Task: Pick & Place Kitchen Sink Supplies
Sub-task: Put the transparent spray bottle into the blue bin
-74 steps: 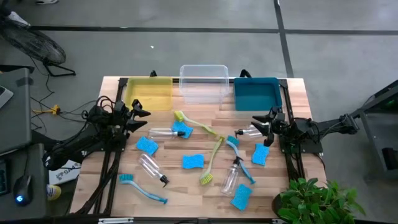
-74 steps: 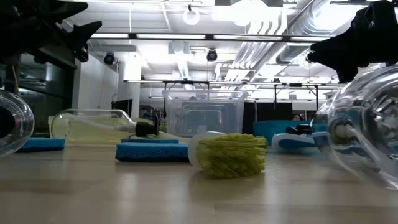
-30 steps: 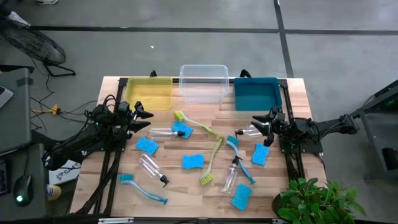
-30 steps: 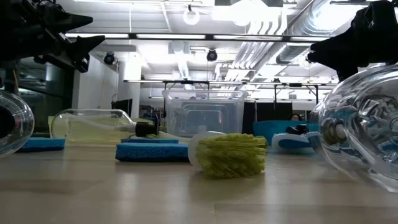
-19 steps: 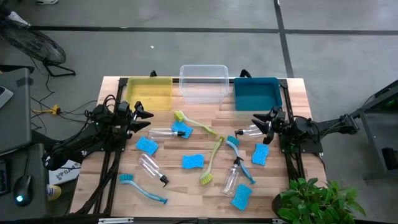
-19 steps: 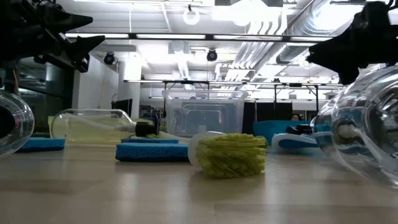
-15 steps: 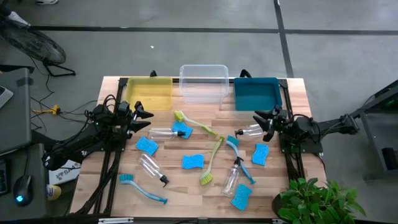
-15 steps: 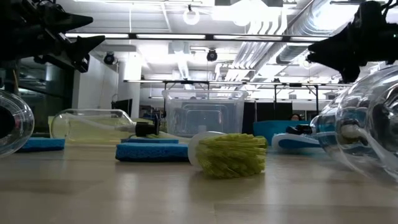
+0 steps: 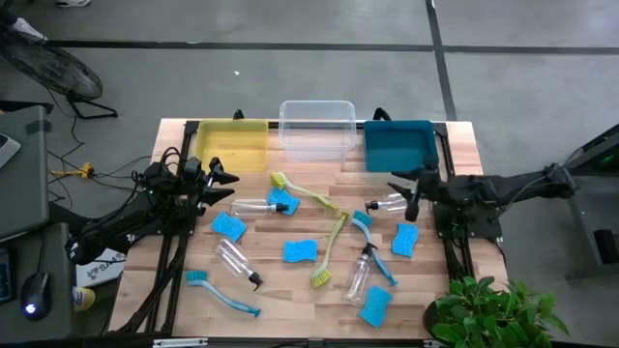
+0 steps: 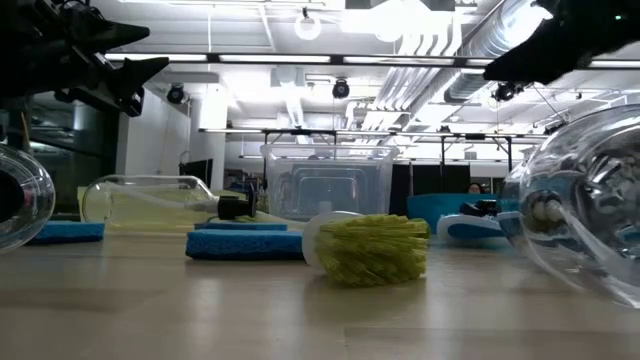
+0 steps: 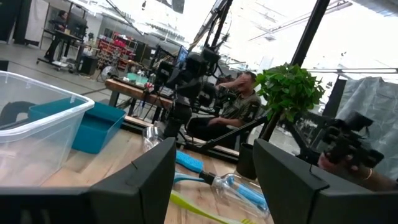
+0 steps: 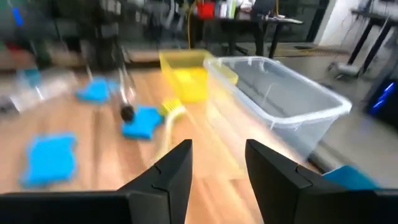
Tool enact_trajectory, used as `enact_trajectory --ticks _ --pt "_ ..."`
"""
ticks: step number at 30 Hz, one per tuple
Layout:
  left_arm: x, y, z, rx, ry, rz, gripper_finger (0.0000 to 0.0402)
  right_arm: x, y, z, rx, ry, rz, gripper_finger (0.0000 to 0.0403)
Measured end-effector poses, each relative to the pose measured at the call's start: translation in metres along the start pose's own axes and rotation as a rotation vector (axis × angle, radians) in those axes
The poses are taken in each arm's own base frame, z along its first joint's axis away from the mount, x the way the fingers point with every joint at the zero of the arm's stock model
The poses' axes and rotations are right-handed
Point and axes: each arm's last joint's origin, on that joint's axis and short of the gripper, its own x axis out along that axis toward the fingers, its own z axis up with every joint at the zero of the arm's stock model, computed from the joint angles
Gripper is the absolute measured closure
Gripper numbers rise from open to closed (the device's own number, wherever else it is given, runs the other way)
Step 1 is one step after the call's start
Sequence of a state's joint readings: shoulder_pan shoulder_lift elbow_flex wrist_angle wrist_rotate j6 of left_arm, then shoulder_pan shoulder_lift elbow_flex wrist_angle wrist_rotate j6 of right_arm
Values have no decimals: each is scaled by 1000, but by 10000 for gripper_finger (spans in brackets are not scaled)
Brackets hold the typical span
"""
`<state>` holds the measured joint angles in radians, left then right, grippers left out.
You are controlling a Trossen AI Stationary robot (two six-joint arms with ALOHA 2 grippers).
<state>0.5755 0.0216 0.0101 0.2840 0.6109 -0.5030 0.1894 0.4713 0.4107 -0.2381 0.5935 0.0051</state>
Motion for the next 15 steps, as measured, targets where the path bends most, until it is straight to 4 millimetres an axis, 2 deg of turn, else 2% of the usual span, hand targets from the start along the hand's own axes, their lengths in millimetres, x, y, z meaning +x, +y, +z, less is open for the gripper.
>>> enact_trajectory --ticks 5,15 --pt "0 0 0 0 0 0 192 23 14 9 -131 130 14 253" --pt "0 0 0 -1 1 0 192 73 23 22 -98 450 119 173"
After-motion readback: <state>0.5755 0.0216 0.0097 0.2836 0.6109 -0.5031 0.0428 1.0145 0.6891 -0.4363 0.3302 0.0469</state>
